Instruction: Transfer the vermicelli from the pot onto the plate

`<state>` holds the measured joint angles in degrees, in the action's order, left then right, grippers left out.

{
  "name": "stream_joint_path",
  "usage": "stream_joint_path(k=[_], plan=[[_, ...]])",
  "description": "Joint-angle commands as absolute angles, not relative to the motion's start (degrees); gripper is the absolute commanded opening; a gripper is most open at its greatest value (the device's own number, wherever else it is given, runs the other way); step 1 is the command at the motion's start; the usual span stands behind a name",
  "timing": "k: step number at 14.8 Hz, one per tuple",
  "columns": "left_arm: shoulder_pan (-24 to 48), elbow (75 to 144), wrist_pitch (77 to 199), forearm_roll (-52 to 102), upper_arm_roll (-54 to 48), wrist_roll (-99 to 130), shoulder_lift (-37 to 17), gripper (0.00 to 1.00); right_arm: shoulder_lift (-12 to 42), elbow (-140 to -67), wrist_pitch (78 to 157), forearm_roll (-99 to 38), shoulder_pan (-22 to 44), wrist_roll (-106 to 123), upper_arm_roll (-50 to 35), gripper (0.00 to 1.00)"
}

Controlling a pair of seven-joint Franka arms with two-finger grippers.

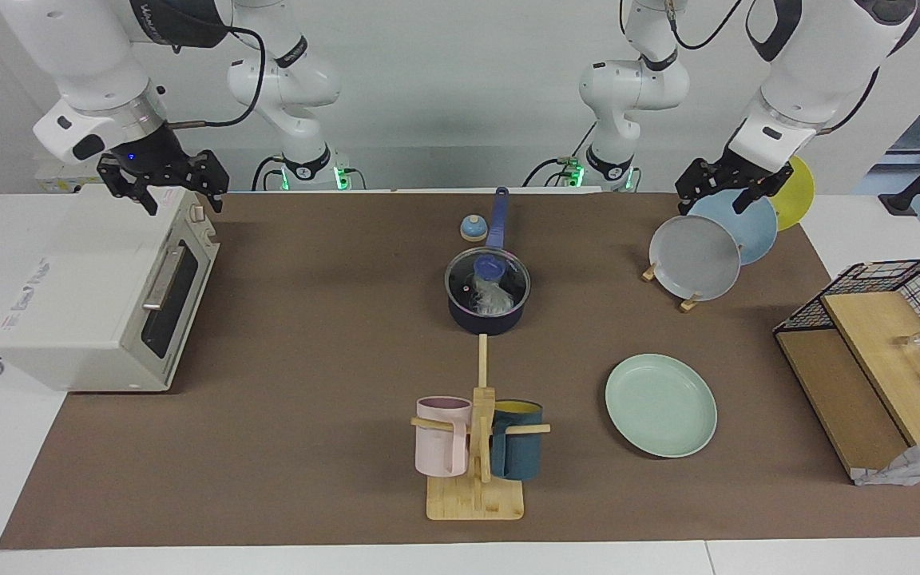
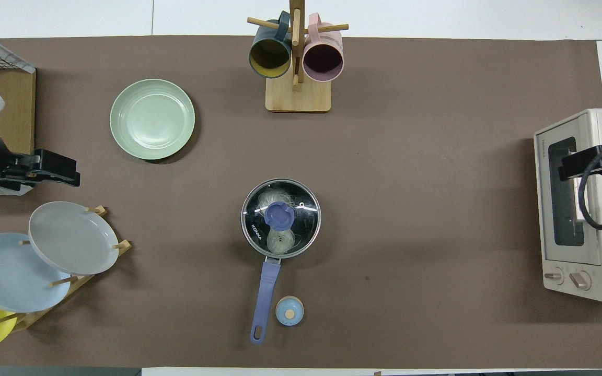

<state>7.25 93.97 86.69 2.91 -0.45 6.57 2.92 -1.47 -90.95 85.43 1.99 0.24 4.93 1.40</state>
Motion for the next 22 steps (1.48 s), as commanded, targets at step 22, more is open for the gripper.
stream_joint_path(k=[22], plan=[[6.59, 93.52, 85.61, 2.37, -0.97, 6.24, 3.34, 1.0, 20.12, -85.95, 107.4, -0.89, 42.35, -43.68, 0.7, 1.0]])
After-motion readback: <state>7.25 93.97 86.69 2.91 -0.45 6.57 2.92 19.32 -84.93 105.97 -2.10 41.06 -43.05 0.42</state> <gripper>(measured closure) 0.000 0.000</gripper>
